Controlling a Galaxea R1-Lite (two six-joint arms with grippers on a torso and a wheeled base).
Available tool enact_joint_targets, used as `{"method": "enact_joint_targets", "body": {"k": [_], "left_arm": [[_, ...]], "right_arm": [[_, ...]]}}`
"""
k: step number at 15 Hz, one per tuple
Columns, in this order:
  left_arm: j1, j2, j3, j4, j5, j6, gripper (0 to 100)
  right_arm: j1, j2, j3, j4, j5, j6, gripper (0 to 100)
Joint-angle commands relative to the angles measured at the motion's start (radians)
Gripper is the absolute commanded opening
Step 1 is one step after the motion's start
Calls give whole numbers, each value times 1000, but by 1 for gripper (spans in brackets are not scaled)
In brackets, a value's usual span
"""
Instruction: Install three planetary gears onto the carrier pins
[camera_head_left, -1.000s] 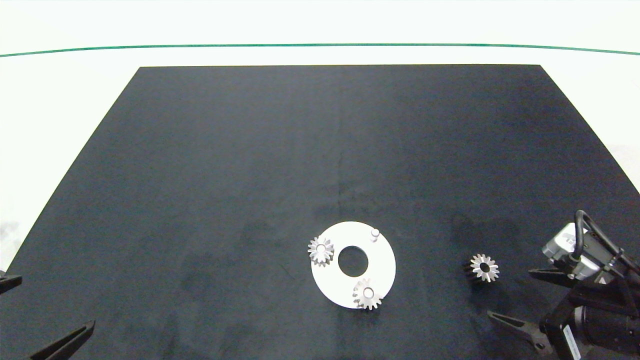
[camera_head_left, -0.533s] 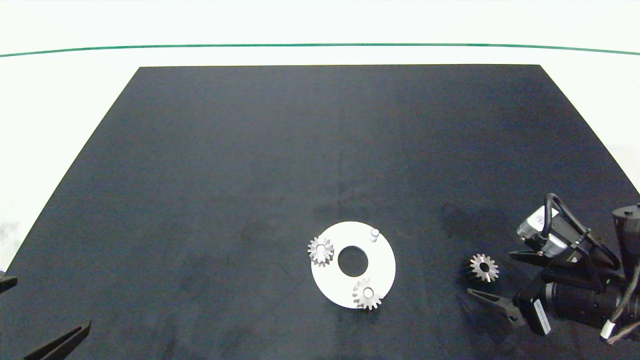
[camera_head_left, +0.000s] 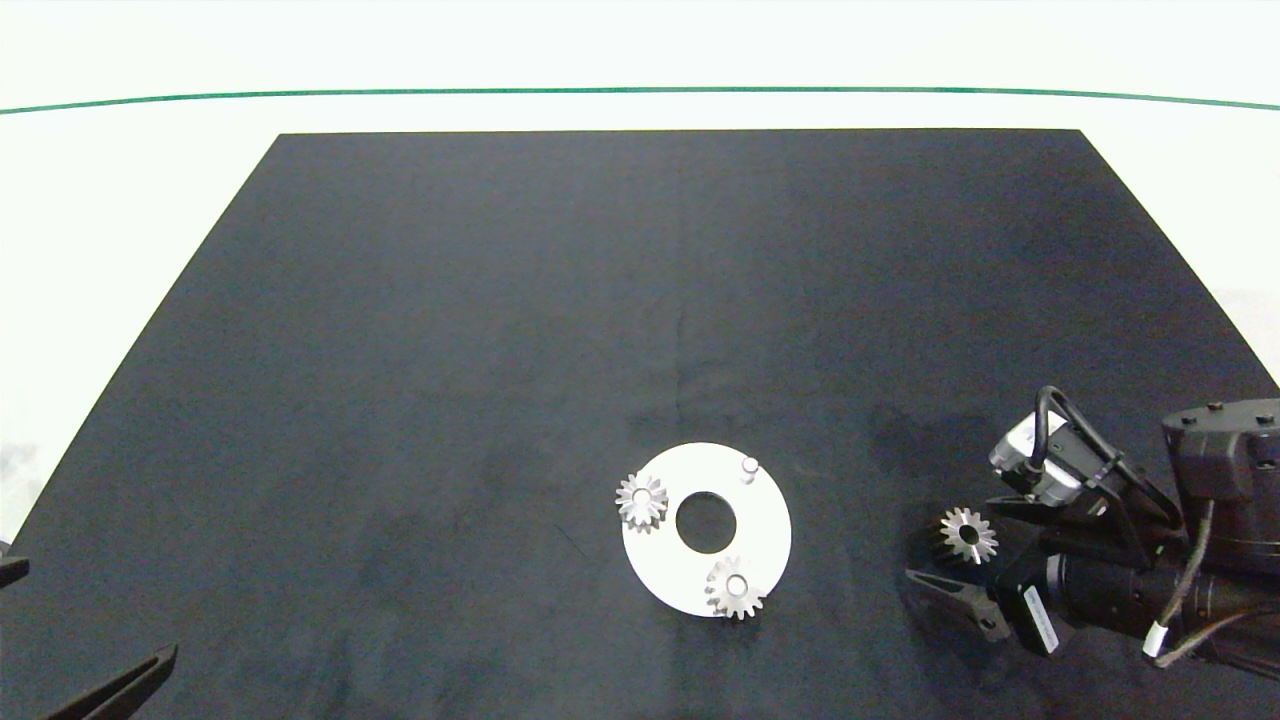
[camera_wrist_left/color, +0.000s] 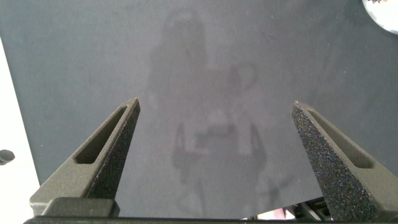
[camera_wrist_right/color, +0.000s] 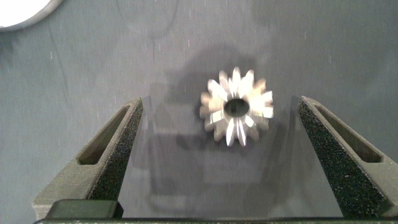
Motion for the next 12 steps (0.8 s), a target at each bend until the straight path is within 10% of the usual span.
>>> {"method": "enact_joint_targets", "body": {"k": [1,12], "left_arm": [[0,-1,1,2,2,1,100],[-5,-1,1,2,2,1,100]], "right_arm": [[0,29,1,-19,0,-2,96],[-6,21,0,-20,-6,-2,73]]}}
